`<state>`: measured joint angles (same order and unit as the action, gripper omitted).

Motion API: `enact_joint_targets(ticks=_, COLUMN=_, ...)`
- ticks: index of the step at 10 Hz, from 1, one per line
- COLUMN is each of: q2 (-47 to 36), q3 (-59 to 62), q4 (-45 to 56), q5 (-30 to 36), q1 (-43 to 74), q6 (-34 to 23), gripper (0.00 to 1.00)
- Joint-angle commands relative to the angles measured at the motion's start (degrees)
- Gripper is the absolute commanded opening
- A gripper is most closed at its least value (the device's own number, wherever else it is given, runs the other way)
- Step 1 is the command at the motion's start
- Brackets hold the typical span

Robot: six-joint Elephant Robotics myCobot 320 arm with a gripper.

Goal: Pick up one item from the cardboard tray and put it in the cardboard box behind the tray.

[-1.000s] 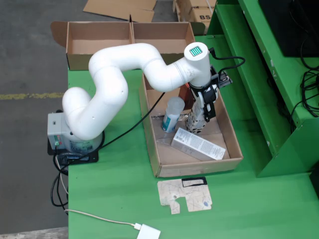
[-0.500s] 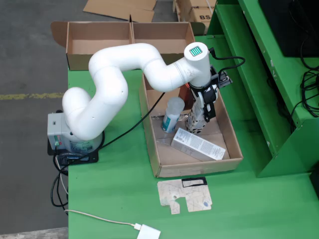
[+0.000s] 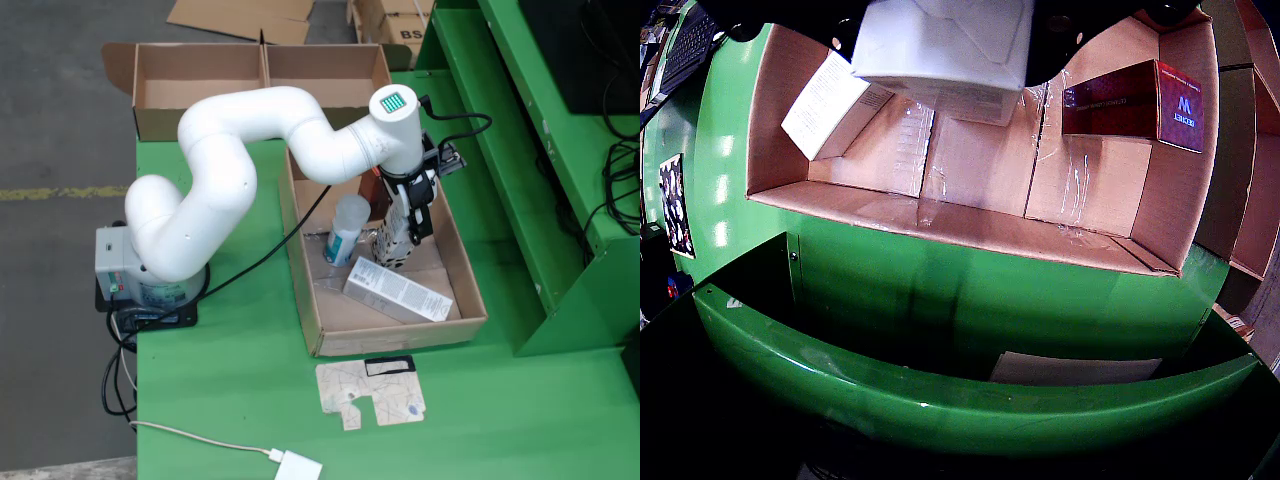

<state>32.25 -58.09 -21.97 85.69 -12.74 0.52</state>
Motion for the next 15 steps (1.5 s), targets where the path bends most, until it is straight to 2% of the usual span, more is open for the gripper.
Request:
enact_joint_targets(ticks=1, q2=-4.93, q3=-0.72, q4=-0.12, q5=-0.97, q1=-0.03, q6=0.83, gripper=0.00)
enact_joint_targets(ticks=3, q2=-6.36, q3=1.13, q4=3.25, q5=-0.91, q1=0.06, q6=1.13, gripper=0.00)
enact_joint_targets(ticks=5, q2=-14.17, q3=-3.94, q4=2.59, q5=-2.46, q1=-1.24, q6=2.09, gripper=0.00)
enact_joint_targets(ticks=8, q2=-18.42, q3=-1.49, q4=5.43, q5=-3.53, q1=-3.22, q6=2.96, gripper=0.00)
enact_joint_targets(ticks=11, q2=-17.72, q3=5.68, q4=11.13, q5=-4.29, q1=-4.95, q6=3.80, gripper=0.00)
enact_joint_targets(ticks=15, q2=-16.53, q3=24.96, q4=27.25, q5=-8.44, q1=-11.70, q6=8.91, gripper=0.00)
